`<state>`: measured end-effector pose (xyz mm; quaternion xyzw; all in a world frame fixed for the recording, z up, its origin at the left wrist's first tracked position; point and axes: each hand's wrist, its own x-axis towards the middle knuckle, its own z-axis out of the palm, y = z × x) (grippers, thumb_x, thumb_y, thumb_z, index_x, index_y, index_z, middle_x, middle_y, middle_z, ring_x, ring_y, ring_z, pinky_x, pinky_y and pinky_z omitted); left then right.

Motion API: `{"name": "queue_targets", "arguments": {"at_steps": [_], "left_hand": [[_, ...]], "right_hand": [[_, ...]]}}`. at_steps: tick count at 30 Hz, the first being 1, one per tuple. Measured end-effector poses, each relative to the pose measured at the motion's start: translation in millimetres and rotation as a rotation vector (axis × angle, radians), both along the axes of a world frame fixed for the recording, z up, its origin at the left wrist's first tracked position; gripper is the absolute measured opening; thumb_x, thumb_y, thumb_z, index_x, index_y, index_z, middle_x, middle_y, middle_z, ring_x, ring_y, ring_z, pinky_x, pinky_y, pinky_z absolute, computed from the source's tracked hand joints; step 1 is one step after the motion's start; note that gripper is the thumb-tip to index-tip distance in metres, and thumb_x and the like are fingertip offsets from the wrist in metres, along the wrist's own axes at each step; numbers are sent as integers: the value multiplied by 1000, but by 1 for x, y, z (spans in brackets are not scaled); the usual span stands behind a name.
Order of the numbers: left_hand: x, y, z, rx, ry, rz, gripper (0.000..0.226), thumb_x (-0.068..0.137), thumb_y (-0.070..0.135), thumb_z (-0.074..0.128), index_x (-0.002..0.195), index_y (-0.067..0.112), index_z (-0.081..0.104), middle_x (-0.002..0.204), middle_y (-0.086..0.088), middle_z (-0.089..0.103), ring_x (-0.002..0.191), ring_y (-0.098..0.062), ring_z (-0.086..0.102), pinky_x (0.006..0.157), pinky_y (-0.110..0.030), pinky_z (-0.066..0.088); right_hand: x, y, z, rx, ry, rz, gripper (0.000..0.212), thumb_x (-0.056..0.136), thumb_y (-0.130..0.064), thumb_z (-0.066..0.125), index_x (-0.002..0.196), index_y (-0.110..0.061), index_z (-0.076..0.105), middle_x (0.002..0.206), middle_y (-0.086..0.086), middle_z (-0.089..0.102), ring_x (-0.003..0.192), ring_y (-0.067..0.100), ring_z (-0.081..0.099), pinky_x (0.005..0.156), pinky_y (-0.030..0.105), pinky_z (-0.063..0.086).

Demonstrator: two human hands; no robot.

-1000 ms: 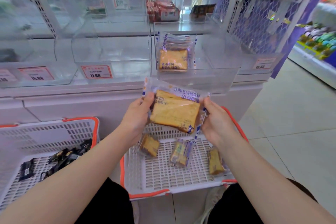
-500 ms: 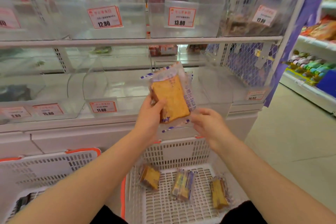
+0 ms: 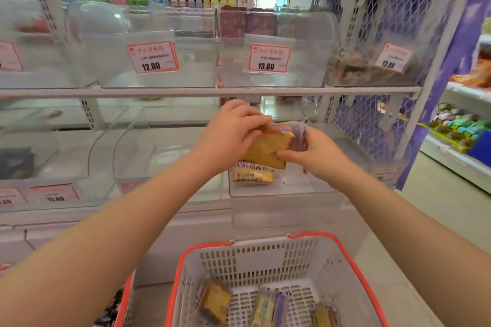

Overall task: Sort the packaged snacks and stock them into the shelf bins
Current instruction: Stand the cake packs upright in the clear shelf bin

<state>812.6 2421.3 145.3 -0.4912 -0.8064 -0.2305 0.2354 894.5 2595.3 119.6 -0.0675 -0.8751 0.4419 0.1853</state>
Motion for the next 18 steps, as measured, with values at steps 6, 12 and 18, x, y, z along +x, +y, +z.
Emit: {"name": "queue_targets", "arguments": {"at_steps": [6, 12, 18], "left_hand": [[-14, 2, -46, 78, -335, 99, 70, 87, 20, 63, 146, 14, 26, 154, -3, 21, 140, -17, 20, 107, -15, 11], [-31, -2, -85, 170, -820, 301, 67, 87, 36, 61, 142, 11, 34, 145, -6, 39, 133, -21, 38, 111, -36, 31], [-39, -4, -97, 186, -965, 237, 64, 76, 50, 64, 129, 15, 55, 127, 0, 60, 116, -13, 55, 102, -40, 42]], "right_hand": [[-32, 25, -25, -433, -163, -38, 15, 83, -6, 68, 95, -14, 66, 82, -2, 69, 70, 7, 64, 57, 17, 48], [-54, 63, -56, -603, -208, -206, 15, 84, 0, 64, 88, -15, 62, 78, 1, 65, 70, 13, 60, 66, 26, 49], [-83, 62, -84, -315, -563, -278, 25, 79, 1, 71, 68, -10, 52, 46, 4, 50, 39, 12, 45, 39, 20, 39]]}}
